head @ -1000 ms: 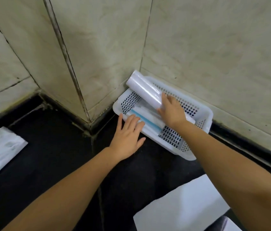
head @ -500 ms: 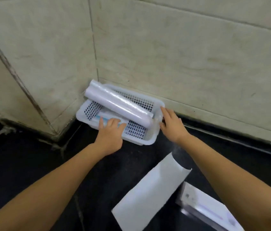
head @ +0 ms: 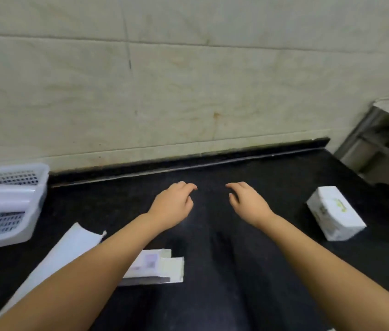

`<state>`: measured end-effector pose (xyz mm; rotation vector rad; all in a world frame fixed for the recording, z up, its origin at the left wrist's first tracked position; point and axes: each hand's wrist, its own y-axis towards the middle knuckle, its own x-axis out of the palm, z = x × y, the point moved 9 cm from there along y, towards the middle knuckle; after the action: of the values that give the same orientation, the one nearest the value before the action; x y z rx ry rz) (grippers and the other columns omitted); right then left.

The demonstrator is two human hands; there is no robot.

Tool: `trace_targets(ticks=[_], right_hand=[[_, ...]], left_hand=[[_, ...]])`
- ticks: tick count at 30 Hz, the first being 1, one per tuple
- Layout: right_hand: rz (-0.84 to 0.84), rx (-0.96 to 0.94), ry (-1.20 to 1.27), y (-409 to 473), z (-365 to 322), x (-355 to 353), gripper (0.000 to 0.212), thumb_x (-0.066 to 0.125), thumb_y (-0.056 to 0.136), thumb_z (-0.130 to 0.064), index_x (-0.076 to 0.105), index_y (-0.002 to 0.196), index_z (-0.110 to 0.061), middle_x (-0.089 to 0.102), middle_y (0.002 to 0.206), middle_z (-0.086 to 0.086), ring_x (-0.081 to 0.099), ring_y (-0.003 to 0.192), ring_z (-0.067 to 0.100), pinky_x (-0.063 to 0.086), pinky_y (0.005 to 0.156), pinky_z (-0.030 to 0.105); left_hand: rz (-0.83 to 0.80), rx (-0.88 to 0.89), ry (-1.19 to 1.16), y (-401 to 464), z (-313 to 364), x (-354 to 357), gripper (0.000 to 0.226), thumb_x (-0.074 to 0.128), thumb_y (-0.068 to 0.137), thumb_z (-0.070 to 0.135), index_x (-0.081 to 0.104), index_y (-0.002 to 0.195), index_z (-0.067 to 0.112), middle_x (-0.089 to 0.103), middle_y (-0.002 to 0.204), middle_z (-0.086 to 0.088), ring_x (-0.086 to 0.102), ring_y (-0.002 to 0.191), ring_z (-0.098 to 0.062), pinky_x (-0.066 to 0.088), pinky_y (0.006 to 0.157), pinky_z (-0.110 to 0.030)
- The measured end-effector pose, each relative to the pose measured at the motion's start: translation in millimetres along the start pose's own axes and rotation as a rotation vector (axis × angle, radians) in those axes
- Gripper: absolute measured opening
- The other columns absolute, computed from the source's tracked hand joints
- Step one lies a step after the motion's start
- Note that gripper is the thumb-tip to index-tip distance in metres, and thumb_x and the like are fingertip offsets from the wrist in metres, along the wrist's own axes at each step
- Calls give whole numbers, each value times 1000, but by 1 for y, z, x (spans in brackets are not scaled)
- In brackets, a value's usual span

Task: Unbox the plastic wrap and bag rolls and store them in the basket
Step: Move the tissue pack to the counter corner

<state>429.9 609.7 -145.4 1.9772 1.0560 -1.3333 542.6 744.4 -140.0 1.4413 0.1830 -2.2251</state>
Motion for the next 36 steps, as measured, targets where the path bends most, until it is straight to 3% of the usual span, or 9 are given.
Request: trace_targets(ticks=[6, 12, 14, 17, 22, 24, 28, 32, 36], right_hand=[[68, 215, -110, -47, 181, -59, 38, 45, 92, -21, 51, 129, -16, 49, 133, 11, 47, 121, 31, 44, 96, 44], [47, 515, -175, -73, 295, -75, 59, 53, 88, -37, 30, 140, -21, 21, 152, 15, 25, 136, 35, 33, 102, 50], [5, 565, -104, -78, 310, -60, 68, 55, 86, -39, 21, 144, -25, 22, 148, 13, 33, 126, 37, 40, 92, 48], [76, 533, -138, -77, 315, -53, 73, 56, 86, -41, 17, 146, -27, 30, 138, 14, 39, 114, 35, 45, 79, 44], [101, 508, -78, -75, 323, -55, 70, 53, 87, -42, 17, 146, -26, 32, 136, 15, 38, 116, 36, 44, 80, 44], [110, 501, 17, -74, 317, -58, 70, 54, 87, -40, 18, 146, -26, 32, 138, 16, 37, 120, 36, 43, 85, 45], [125, 364, 182, -58, 259, -59, 70, 55, 87, -36, 19, 145, -24, 32, 141, 16, 36, 125, 36, 39, 90, 43], [87, 158, 325, -33, 149, -49, 68, 54, 86, -33, 23, 145, -22, 35, 142, 16, 39, 127, 34, 39, 97, 43], [-9, -68, 408, -32, 10, -19, 68, 54, 85, -32, 24, 145, -21, 36, 142, 16, 41, 126, 32, 42, 99, 44]], left_hand=[[-193, 65, -16, 56, 134, 124, 35, 40, 92, 21, 48, 127, 20, 53, 124, -3, 49, 115, -23, 48, 89, -42], [-387, 3, 55, 35, 180, 232, 36, 40, 92, 22, 46, 128, 17, 49, 126, -6, 45, 117, -25, 42, 92, -39], [-295, 38, 125, 23, 182, 241, 37, 47, 90, 23, 51, 125, 14, 50, 127, -7, 47, 116, -25, 41, 94, -38], [-122, 85, 187, 9, 186, 243, 35, 67, 77, 17, 63, 111, 9, 62, 115, -13, 61, 104, -31, 49, 91, -41], [-56, 93, 188, 2, 181, 253, 38, 68, 77, 16, 62, 114, 8, 63, 117, -14, 61, 106, -32, 47, 97, -46], [-86, 97, 179, 1, 181, 252, 39, 67, 79, 16, 60, 116, 8, 61, 121, -14, 59, 110, -32, 44, 100, -45], [-186, 81, 67, -4, 176, 235, 44, 45, 93, 27, 44, 134, 12, 41, 143, -10, 38, 131, -25, 30, 111, -36], [-11, -88, -83, -35, 132, 157, 39, 41, 95, 28, 44, 133, 18, 49, 131, -2, 46, 119, -18, 42, 94, -33], [199, -340, -118, -115, 48, 57, 33, 41, 96, 27, 48, 127, 20, 55, 119, 0, 52, 110, -16, 45, 87, -34]])
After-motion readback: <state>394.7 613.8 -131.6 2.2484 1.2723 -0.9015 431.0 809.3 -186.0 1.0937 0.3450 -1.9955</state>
